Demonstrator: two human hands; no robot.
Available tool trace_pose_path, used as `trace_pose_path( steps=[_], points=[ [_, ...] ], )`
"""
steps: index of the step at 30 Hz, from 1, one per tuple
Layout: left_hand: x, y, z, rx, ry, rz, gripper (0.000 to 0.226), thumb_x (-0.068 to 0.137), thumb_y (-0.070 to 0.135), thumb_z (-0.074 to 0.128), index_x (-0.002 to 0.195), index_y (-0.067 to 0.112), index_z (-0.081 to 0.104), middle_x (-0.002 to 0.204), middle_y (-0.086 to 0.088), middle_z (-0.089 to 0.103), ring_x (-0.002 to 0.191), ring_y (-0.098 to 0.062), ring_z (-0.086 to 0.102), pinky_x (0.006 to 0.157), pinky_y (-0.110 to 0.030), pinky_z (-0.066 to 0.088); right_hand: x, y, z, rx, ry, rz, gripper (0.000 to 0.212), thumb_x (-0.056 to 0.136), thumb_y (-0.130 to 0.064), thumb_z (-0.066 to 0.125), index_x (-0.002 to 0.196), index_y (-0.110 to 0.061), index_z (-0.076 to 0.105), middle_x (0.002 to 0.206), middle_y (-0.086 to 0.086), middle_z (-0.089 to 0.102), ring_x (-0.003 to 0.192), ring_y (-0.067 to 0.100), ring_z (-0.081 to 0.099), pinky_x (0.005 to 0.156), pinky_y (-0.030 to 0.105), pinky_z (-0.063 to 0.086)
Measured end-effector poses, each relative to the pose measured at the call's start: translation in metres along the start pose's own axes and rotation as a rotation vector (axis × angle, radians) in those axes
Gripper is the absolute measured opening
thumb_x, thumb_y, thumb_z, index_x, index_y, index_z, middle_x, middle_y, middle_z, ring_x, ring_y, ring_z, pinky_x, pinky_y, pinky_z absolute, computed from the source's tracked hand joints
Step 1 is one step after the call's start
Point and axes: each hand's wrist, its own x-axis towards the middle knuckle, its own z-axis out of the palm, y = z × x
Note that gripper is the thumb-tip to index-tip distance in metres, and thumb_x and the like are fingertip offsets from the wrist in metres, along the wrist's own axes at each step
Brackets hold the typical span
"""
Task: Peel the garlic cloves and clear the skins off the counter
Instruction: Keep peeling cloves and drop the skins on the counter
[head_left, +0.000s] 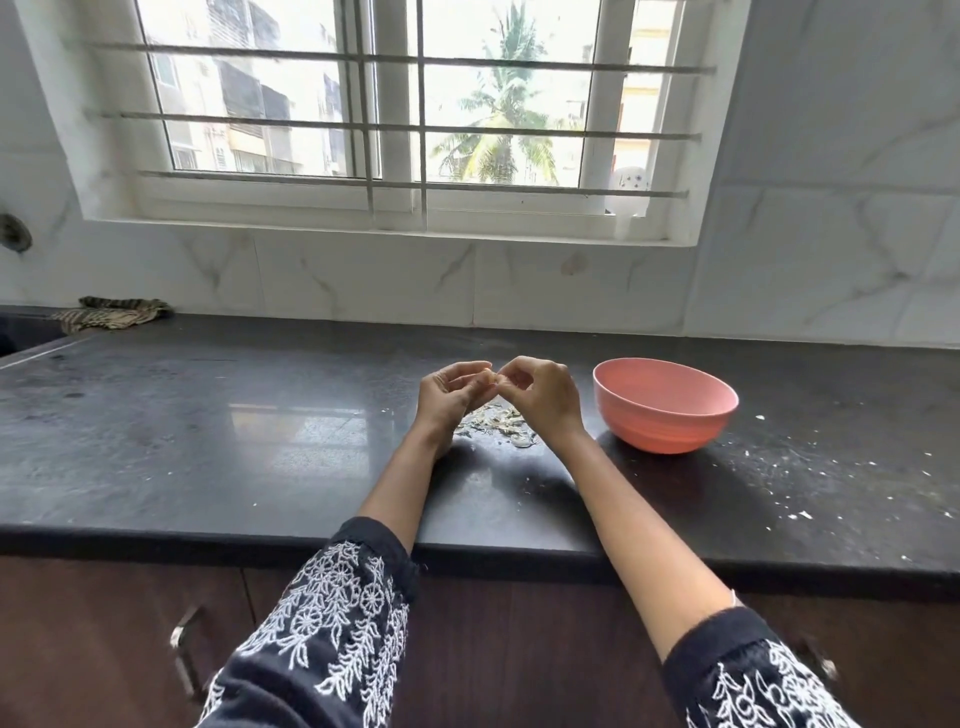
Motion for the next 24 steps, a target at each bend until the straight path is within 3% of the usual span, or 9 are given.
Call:
trace_pose_path(
  steps=[10,13,19,24],
  points=[
    [0.0002,0.0033,-0.0003,-0.105,0.028,-0.021,0.01,0.084,-0.004,0.061,0.09,0.004,0.065,0.075,-0.009,0.07,0.072,-0.013,0.07,0.071,-0.019,0.056,0.0013,-0.0013,0.0041,0.084,0.013,-0.004,0.007,0.078,-0.019,0.065,0.083,-0.02,0.069,0.074,-0.005,0.067,0.065,0.012,0.06,0.066,0.029,0.049],
    [-0.0004,0.0028,0.0003,-0.102,0.022,-0.038,0.01,0.083,-0.005,0.061,0.087,0.003,0.065,0.071,-0.006,0.072,0.071,-0.013,0.07,0.071,-0.019,0.056,0.0011,-0.0015,0.004,0.123,-0.004,-0.016,0.011,0.079,-0.028,0.069,0.09,-0.024,0.069,0.073,-0.009,0.063,0.065,0.011,0.059,0.065,0.026,0.048],
    [-0.0026,0.0021,0.0018,-0.037,-0.002,-0.062,0.004,0.085,0.002,0.062,0.086,0.001,0.065,0.07,-0.007,0.072,0.068,-0.016,0.07,0.077,-0.024,0.057,0.0023,0.0033,0.0026,0.158,0.011,-0.011,0.014,0.077,-0.031,0.074,0.077,-0.017,0.072,0.078,0.002,0.07,0.067,0.015,0.059,0.066,0.032,0.047],
    [-0.0023,-0.0003,-0.0001,0.018,0.033,-0.057,0.005,0.081,-0.002,0.065,0.08,0.002,0.063,0.063,-0.004,0.07,0.06,-0.012,0.069,0.067,-0.019,0.057,0.0019,0.0025,0.006,0.167,0.011,0.008,0.005,0.073,-0.018,0.077,0.07,-0.019,0.072,0.071,-0.009,0.062,0.065,0.013,0.057,0.064,0.032,0.047]
  ],
)
